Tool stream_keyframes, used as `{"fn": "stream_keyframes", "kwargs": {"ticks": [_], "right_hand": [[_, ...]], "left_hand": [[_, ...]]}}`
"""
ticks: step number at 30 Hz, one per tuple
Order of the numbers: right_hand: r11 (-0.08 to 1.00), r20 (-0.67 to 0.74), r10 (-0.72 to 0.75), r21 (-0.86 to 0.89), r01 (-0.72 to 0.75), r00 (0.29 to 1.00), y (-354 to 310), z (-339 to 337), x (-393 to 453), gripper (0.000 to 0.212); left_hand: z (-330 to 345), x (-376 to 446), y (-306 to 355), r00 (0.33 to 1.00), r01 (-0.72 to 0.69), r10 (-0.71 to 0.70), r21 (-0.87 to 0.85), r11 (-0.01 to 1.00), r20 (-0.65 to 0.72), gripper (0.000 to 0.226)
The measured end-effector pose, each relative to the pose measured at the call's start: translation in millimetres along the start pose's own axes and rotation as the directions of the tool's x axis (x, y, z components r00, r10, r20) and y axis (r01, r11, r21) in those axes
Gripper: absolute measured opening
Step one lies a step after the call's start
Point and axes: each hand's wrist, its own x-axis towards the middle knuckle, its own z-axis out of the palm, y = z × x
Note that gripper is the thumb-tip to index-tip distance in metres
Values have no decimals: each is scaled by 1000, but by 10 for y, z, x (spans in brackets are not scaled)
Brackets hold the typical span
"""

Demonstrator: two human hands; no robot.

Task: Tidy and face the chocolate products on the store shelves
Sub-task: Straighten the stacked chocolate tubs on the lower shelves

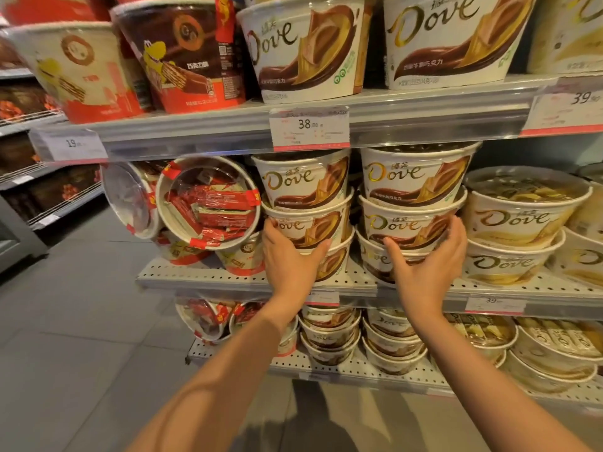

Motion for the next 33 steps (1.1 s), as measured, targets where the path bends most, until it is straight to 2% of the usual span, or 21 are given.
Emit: {"fn": "stream_keyframes", "kwargs": {"ticks": [3,5,7,9,13,16,20,23,26,29,33], "right_hand": [[988,-154,-144,38,151,978,-127,41,-156,76],[946,-177,-302,63,317,937,-275,110,-269,60],[889,-114,-435,105,446,893,-484,230,-377,50],[854,3,-501,162,494,865,-714,397,-486,47],[896,229,-435,207,394,870,-1066,739,-744,62],[939,323,-328,218,268,888,-1251,925,-918,73],[968,359,-219,200,155,907,-1411,1134,-1064,90],[971,352,-155,225,78,923,-1486,1271,-1113,107],[958,331,-70,286,-30,941,-1545,1373,-1161,110],[925,294,-17,368,-97,956,-1573,1446,-1204,108],[900,288,21,412,-144,957,-1590,1510,-1181,100]], "left_hand": [[-211,-2,-170,996,-30,42,-139,990,80,89],[-432,15,-310,993,-37,63,-233,972,104,69],[-679,46,-440,992,-92,111,-263,960,59,49],[-903,134,-576,988,-151,156,-307,940,-8,43],[-1247,477,-948,977,-172,107,-385,907,-185,48],[-1410,756,-1225,969,-104,0,-410,906,-245,70],[-1567,1179,-1455,974,49,-142,-450,892,-176,104],[-1669,1425,-1544,963,145,-244,-541,829,-117,115],[-1770,1561,-1611,932,262,-358,-580,771,-54,121],[-1844,1699,-1637,947,297,-306,-609,735,92,121],[-1890,1805,-1648,972,233,-195,-621,748,130,105]]}}
